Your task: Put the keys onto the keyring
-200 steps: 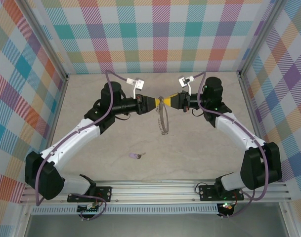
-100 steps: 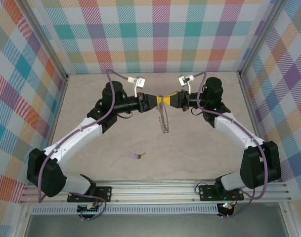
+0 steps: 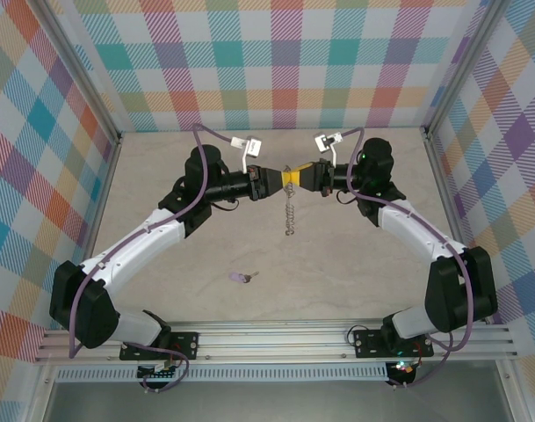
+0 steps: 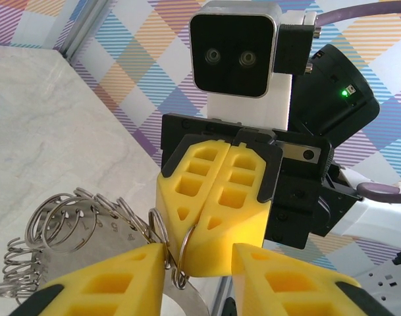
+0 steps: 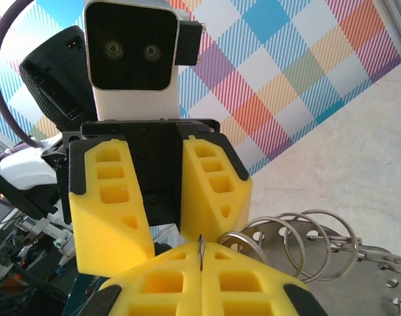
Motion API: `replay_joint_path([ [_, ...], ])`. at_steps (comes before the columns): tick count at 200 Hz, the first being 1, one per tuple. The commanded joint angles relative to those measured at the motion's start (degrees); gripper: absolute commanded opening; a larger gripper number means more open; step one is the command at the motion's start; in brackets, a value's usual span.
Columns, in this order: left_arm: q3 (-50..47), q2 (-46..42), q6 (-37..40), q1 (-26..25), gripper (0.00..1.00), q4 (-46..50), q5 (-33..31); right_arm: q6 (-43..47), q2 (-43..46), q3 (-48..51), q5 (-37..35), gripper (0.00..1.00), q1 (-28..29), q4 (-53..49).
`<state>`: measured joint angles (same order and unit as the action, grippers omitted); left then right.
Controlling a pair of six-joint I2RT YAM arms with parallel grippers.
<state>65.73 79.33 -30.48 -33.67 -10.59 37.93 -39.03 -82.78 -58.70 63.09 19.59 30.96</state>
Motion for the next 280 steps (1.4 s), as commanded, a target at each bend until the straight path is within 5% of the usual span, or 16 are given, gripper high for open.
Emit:
replay_joint_path([
  [1, -0.87, 0.34, -0.07, -0.95, 0.28, -2.94, 1.53, -0.61, -0.45, -0.10, 0.02, 0.00, 0.61, 3.48],
  [42, -1.23, 0.29, 0.23, -1.31, 0.16, -3.04, 1.38, -0.50, -0.54, -0.10, -0.42, 0.00, 0.69, 3.23],
  [67, -0.83, 0.63, 0.63, -1.31, 0.00, -1.75, 0.41, -1.00, -0.65, -0.19, -0.43, 0.00, 0.71, 3.58],
  [85, -0.52, 0.73, 1.28, -1.24, 0.00, -0.69, -0.80, -1.44, -0.55, -0.66, -0.47, 0.00, 0.71, 3.10],
  [101, -0.37, 0.61, 2.57, -1.30, 0.00, 0.06, -1.53, -0.79, 0.67, -1.17, -1.60, 0.25, 0.29, 0.09],
  [188, 0.74, -3.11, 13.57, -1.30, 0.00, 3.26, -2.07, 0.82, 17.31, 6.71, -13.06, 0.35, -6.77, -12.88],
  [233, 0.38, -3.22, 20.78, -1.40, 0.00, 1.74, -2.02, -2.01, 13.98, 9.74, -11.65, 0.31, -6.77, -4.36],
  [280, -1.57, -3.63, 22.38, -1.39, 0.00, -3.69, -2.93, -11.94, 7.32, 14.43, -9.52, 0.29, -6.59, 19.15],
])
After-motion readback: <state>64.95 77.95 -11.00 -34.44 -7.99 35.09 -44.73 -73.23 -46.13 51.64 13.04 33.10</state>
